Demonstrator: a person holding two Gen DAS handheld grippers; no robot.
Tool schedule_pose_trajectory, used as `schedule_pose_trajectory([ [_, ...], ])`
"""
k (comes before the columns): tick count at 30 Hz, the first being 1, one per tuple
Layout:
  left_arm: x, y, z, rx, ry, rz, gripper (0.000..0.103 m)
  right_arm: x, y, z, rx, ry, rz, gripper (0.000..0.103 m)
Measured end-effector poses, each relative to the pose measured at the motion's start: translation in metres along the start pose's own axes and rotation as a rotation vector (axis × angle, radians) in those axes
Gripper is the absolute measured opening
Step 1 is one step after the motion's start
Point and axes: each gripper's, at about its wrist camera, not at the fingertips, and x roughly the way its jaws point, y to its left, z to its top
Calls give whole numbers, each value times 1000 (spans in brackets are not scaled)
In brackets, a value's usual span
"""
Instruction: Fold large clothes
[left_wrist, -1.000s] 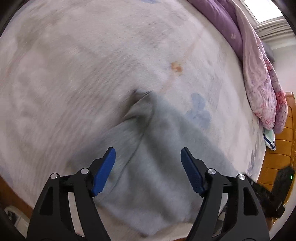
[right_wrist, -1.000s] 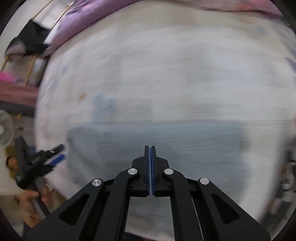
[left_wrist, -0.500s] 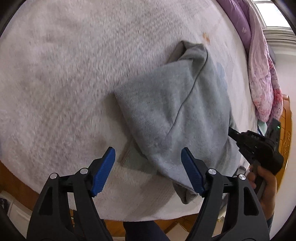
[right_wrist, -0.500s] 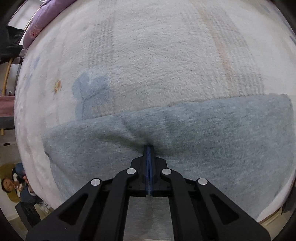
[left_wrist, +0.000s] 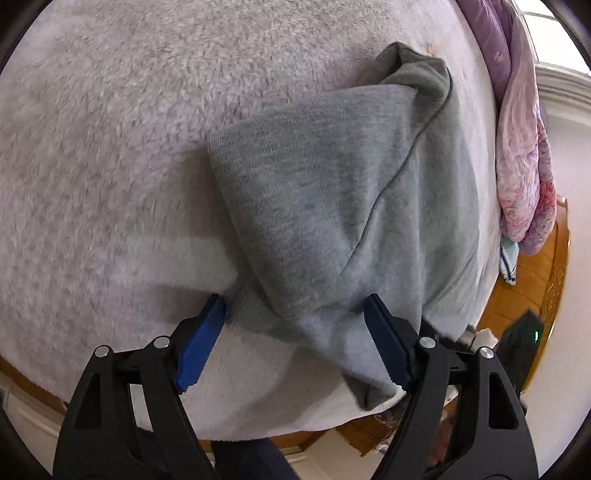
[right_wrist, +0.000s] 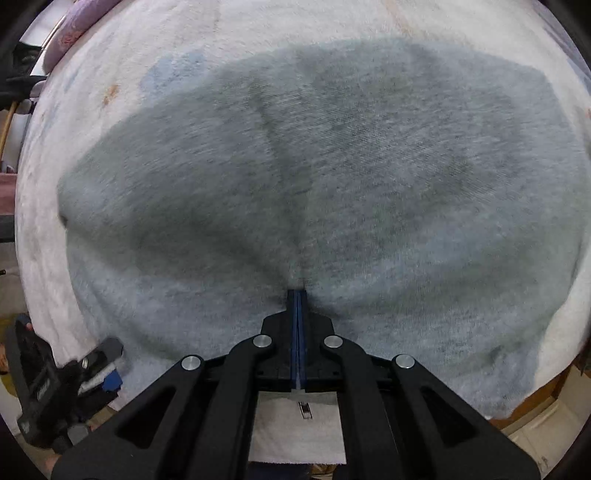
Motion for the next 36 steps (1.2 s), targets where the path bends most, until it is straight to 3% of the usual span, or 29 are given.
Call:
schedule_pose_trajectory([
  [2,-2,3,0,-7,-3,-10,77,2,-8,-14,39,46,34,0],
  [4,-3,3,-2,16,-7,-5,75,8,-16,-26,39,18,61,0],
  [6,-6,6,-3,30,-12,17,61,15,-23,-25,50,4,81,0],
  [8,-8,7,-5,26,-8,7,28,13,-35,-23,57,8,89,0],
  [9,-12,6,-6,16,-7,-23,25,13,-32,-24,34,5,82,0],
  [13,-26,-1,-6,46,-28,-23,10,-8,-24,-35,-70,-73,47,3],
  [15,-35,-8,-6,61,-41,-40,10,-21,-13,-48,-116,-121,45,8],
  [18,-46,-16,-5,77,-34,-86,9,-49,8,-67,-244,-218,100,21],
  [20,-54,-21,-4,89,-30,-116,9,-64,24,-83,-327,-268,149,48],
  [23,-60,-27,-5,100,-26,-125,9,-76,57,-105,-459,-332,221,62],
  [26,-59,-28,-2,51,-10,-195,9,-59,86,-112,-586,-341,183,63],
  [31,-61,-34,-2,67,0,-174,9,-11,114,-104,-704,-395,44,63],
  [33,-64,-37,0,80,-1,-165,9,-1,120,-97,-707,-419,36,63],
  [34,-64,-41,-1,91,-1,-161,9,2,115,-95,-701,-427,29,52],
  [35,-65,-45,-1,105,-1,-150,9,6,116,-89,-691,-423,31,35],
  [36,-65,-51,-2,115,-1,-149,10,7,113,-80,-670,-406,46,28],
])
